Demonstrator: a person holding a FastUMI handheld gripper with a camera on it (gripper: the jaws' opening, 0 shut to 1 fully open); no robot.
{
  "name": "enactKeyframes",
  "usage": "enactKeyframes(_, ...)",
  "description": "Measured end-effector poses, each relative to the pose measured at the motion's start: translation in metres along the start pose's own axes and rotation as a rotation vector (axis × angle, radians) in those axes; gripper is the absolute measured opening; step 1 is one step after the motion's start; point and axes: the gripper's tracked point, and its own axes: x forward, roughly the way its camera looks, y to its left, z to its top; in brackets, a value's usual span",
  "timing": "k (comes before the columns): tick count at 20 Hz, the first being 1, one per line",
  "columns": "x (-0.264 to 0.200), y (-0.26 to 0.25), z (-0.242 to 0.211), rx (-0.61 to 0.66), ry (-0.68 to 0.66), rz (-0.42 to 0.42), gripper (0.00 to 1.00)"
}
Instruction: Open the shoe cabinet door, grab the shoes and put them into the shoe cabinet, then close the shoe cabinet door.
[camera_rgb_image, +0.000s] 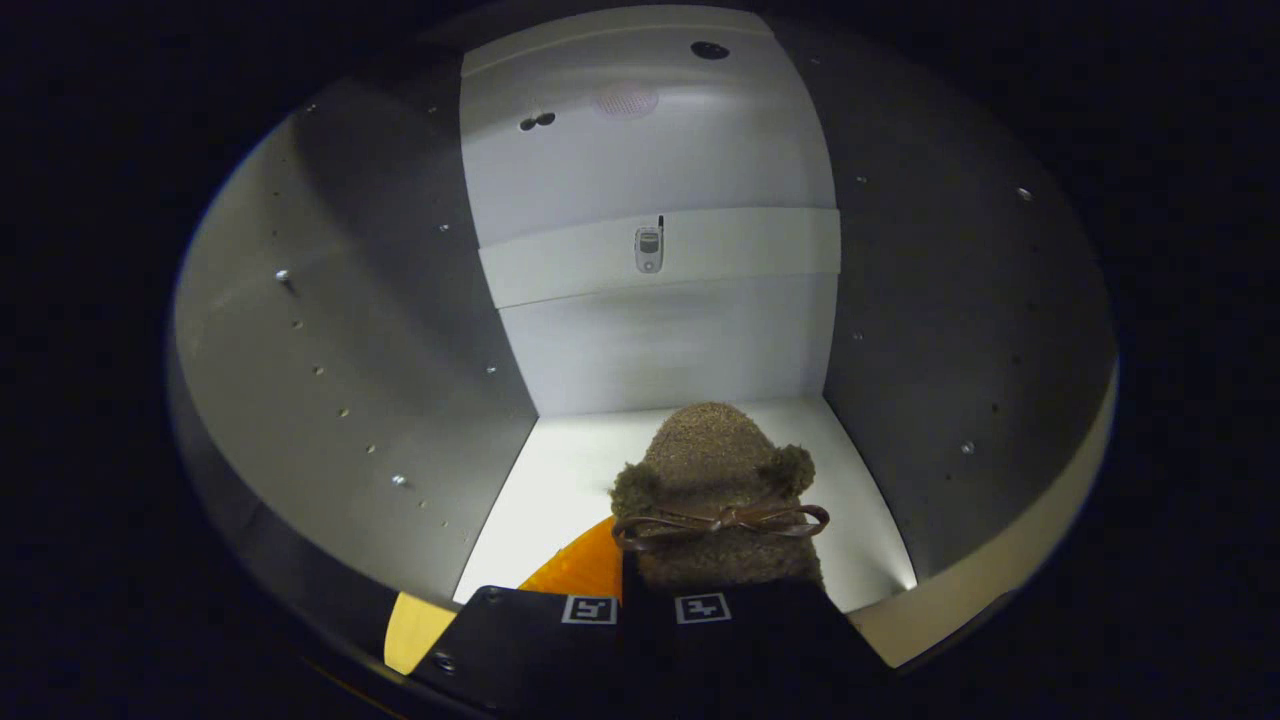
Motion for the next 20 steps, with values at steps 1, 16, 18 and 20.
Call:
enactKeyframes(1, 0.012, 0.000, 0.001, -0.007, 0.000, -0.008, 0.06)
enactKeyframes(16, 0.098, 0.010, -0.015, -0.035, 0.072, -0.059, 0.08)
enactKeyframes(18, 0.098, 0.012, -0.018, -0.042, 0.079, -0.060, 0.08)
enactKeyframes(20, 0.097, 0.012, -0.020, -0.043, 0.083, -0.073, 0.09)
